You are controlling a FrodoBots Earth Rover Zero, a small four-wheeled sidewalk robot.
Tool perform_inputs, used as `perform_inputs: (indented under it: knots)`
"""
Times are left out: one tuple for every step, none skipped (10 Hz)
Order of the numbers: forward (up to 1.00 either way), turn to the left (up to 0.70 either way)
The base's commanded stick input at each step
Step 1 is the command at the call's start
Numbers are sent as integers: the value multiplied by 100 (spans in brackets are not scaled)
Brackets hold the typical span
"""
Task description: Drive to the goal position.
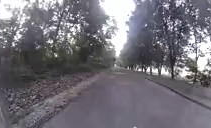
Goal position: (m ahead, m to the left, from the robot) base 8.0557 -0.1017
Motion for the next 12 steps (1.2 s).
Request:
perform_inputs:
  knots:
    - [70,-14]
    - [70,0]
    - [70,0]
    - [70,0]
    - [70,0]
    - [70,0]
    - [70,-8]
    - [70,-9]
    - [70,-6]
    - [70,-3]
    - [70,-1]
    - [70,0]
